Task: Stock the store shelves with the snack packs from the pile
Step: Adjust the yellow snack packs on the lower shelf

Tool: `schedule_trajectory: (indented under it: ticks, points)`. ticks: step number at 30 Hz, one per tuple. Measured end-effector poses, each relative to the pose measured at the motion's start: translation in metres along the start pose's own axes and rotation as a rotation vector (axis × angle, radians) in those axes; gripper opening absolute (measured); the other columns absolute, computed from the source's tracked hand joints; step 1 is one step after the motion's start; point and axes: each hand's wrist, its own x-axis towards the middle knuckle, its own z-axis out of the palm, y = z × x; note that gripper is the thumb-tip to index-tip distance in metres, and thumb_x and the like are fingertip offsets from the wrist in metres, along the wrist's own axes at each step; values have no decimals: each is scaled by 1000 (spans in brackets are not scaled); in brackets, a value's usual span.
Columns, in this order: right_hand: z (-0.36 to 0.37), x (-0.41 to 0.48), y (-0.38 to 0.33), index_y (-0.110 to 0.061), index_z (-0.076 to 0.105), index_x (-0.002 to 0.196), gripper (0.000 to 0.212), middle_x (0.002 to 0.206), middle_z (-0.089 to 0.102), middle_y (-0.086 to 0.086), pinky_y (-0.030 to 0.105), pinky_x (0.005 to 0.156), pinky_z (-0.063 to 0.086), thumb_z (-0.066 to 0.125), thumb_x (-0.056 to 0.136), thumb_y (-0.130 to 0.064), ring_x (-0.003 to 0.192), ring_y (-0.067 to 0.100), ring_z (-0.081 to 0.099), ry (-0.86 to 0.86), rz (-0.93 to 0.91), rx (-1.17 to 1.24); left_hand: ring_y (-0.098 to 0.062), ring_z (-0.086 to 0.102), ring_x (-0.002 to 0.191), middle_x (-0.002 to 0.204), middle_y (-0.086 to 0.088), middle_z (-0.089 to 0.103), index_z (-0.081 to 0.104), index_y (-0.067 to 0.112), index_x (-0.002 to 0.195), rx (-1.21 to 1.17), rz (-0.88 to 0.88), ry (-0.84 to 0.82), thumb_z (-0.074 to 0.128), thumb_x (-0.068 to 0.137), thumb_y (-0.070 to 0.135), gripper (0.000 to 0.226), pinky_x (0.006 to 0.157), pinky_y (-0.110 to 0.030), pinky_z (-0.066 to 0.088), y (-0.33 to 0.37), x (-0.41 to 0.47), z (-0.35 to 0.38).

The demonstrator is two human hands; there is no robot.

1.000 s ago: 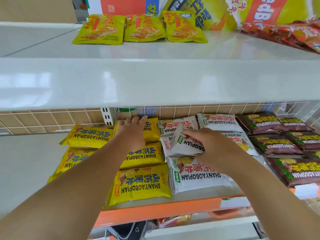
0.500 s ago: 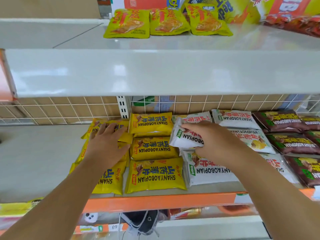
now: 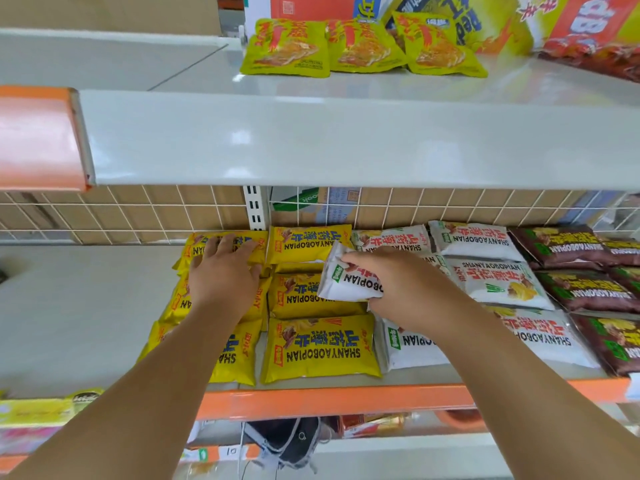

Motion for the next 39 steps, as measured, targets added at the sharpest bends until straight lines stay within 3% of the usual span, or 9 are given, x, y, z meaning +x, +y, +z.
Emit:
schedule_trajectory:
  ticks: [8,10,13,21,26,30,32,34,39]
  points:
    - [4,-2,1,-55,31,148,84,123,55,-3,40,79,53,65,81,-18,100,19,55,14,-6,-27,-30,18,152,164,0,28,30,39,155,-14,33,-52,52,95,47,64,117,-54,29,0,-6,-4]
    - [1,-4,3,-54,31,149,83,125,54,-3,40,76,55,64,82,-17,101,19,55,17,-6,-34,-29,17,152,164,-1,27,29,38,156,-43,88,-33,53,94,45,66,119,-55,25,9,-13,-10]
    - [-6,-8,9,-52,31,149,83,134,53,-4,42,87,52,66,82,-17,112,22,55,16,6,-62,-29,13,155,166,1,22,24,41,157,-102,222,-35,52,95,53,69,122,-55,21,33,-26,-20]
    - [-32,-39,51,-52,30,150,87,139,52,-2,44,93,50,73,81,-19,122,24,52,29,76,-112,-29,18,154,165,0,26,28,41,156,-156,453,-51,49,94,60,68,121,-53,24,121,-53,-34]
    - [-40,-65,95,-52,28,151,86,131,52,-1,36,82,49,69,84,-15,110,22,54,31,160,-123,-29,21,152,164,2,27,30,39,155,-170,509,-111,42,93,66,68,119,-53,28,168,-64,-28]
    - [-44,-84,126,-48,30,152,84,148,46,-3,40,96,49,69,86,-14,127,23,50,49,194,-132,-32,34,146,154,-2,43,46,31,148,-232,548,-128,36,83,64,73,113,-53,37,198,-75,-24]
    - [-45,-92,140,-45,31,153,83,155,41,-7,42,103,47,73,86,-20,136,20,44,51,207,-127,-31,33,146,155,0,40,42,34,150,-217,559,-141,37,84,65,73,115,-53,35,210,-79,-20]
    - [-44,-95,151,-45,31,153,85,155,41,-9,43,102,47,76,85,-24,136,20,45,50,214,-136,-31,28,149,159,1,35,33,37,153,-194,560,-156,44,88,63,71,118,-51,30,219,-80,-16]
    - [-40,-91,165,-47,31,152,88,152,45,-7,42,98,49,77,82,-19,132,21,48,48,195,-119,-27,34,145,155,2,40,36,37,152,-185,551,-135,28,83,69,77,115,-50,36,227,-80,-13]
